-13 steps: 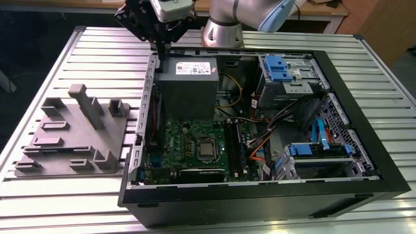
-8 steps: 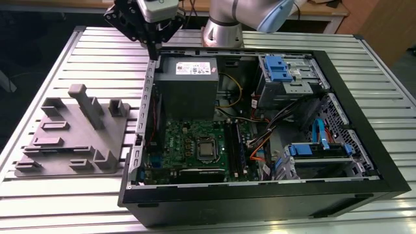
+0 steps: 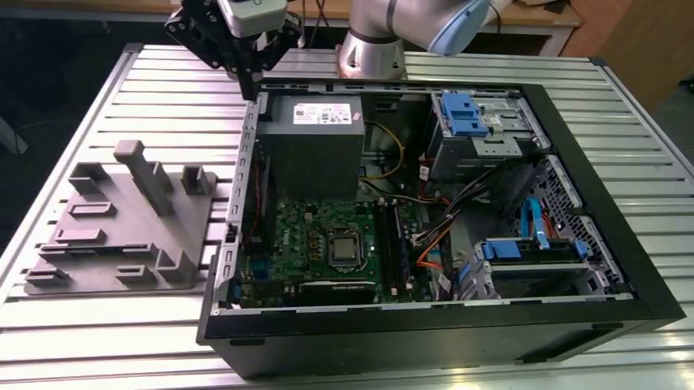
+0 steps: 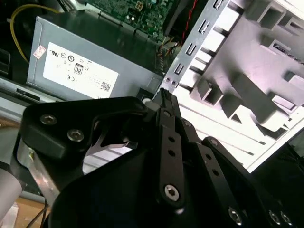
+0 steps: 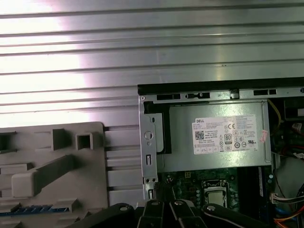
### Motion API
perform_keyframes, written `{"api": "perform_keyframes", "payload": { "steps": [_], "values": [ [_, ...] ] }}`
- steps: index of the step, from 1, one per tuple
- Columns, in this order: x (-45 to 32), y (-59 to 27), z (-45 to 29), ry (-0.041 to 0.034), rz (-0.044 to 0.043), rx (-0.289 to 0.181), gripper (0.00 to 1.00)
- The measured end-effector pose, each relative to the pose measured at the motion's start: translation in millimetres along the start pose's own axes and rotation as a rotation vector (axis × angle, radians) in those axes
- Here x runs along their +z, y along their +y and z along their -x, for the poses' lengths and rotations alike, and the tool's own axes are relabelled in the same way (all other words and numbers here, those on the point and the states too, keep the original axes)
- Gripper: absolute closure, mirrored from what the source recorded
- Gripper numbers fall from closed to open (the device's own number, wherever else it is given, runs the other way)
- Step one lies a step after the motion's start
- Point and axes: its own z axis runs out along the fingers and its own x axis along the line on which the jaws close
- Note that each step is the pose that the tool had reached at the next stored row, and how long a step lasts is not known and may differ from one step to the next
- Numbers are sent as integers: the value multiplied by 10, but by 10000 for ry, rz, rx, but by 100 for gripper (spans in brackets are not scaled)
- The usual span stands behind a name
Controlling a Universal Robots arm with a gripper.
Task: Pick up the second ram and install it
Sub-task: 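Reach for the second ram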
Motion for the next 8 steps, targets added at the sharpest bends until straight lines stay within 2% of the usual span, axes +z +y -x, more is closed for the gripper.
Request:
{"api": "perform_keyframes", "payload": {
  "steps": [5, 6, 8],
  "values": [
    [0, -2, -31, 0, 1, 1, 90],
    [0, -5, -70, -2, 1, 1, 90],
    [-1, -7, -96, -2, 1, 1, 90]
  ]
}}
